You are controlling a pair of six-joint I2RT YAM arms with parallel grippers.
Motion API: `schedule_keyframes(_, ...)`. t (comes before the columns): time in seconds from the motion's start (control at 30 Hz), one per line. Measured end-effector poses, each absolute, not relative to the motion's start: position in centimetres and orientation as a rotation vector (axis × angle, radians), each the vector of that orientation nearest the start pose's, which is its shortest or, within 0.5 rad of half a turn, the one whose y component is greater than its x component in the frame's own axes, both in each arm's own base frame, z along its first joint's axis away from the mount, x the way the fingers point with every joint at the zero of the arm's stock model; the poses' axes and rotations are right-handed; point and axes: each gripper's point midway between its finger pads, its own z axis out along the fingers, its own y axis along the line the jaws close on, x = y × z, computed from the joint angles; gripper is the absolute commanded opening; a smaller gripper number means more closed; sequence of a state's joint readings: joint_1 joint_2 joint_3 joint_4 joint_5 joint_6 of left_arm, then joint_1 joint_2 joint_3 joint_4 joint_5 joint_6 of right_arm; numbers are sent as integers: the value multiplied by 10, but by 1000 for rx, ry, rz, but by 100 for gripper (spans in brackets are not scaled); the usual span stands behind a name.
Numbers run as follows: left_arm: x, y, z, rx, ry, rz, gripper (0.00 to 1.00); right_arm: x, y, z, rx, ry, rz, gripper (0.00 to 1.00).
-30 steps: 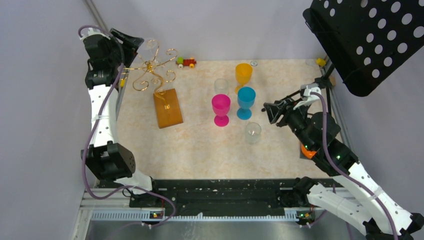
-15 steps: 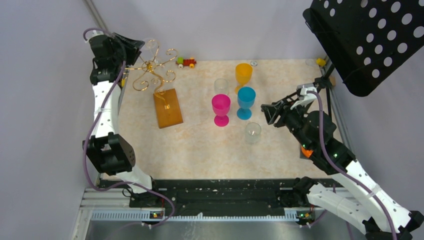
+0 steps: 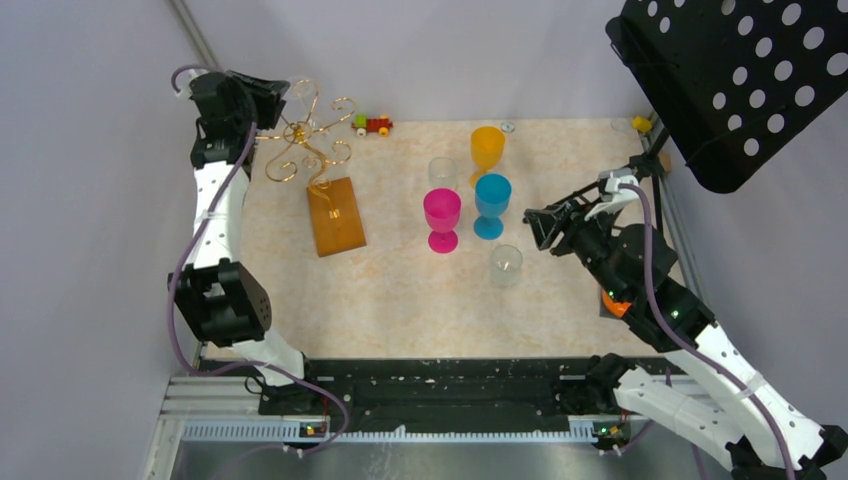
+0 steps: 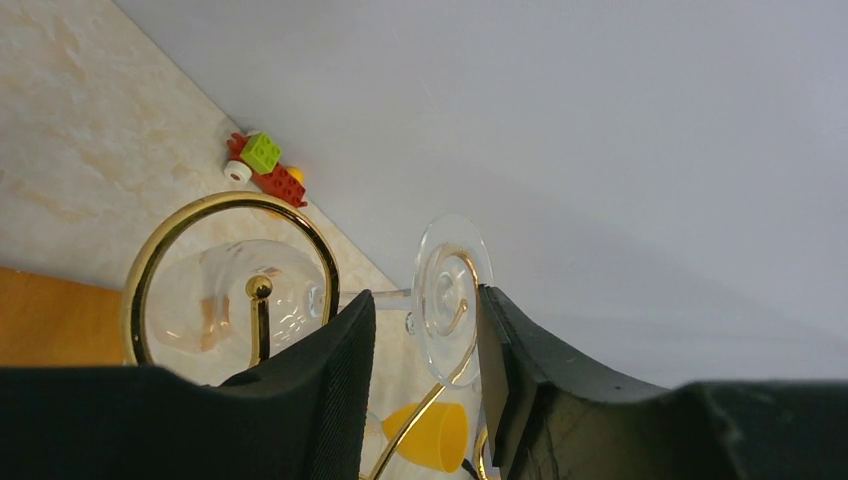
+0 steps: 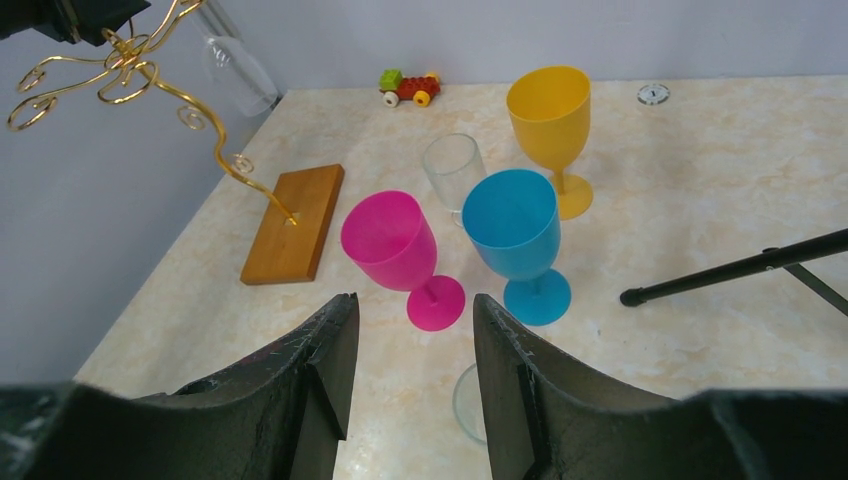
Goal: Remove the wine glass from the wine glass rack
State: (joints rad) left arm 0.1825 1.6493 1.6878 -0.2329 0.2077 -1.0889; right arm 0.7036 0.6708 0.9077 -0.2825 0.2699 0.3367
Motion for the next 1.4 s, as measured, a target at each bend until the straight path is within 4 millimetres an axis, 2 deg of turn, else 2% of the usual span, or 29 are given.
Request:
schedule_keyframes(0.2, 527, 19, 378, -1015, 1531, -906, 32, 235, 154, 345, -81, 1638, 578, 47)
schedule_keyframes(0.47, 532, 12, 373, -1065, 1495, -1017, 0, 233, 151, 344, -83, 1641, 574, 48)
schedule_keyframes(0.87, 532, 10, 375, -1061, 1476, -1045, 0, 233, 151, 343, -83, 1642, 574, 47)
schedule_keyframes(1.27, 522, 13, 382, -1043, 1478, -993, 0, 233, 151, 343, -81, 1643, 577, 47)
schedule_keyframes(1.4, 518, 13, 383, -1027, 1503, -965, 13, 233, 152, 344, -77, 1643, 581, 47)
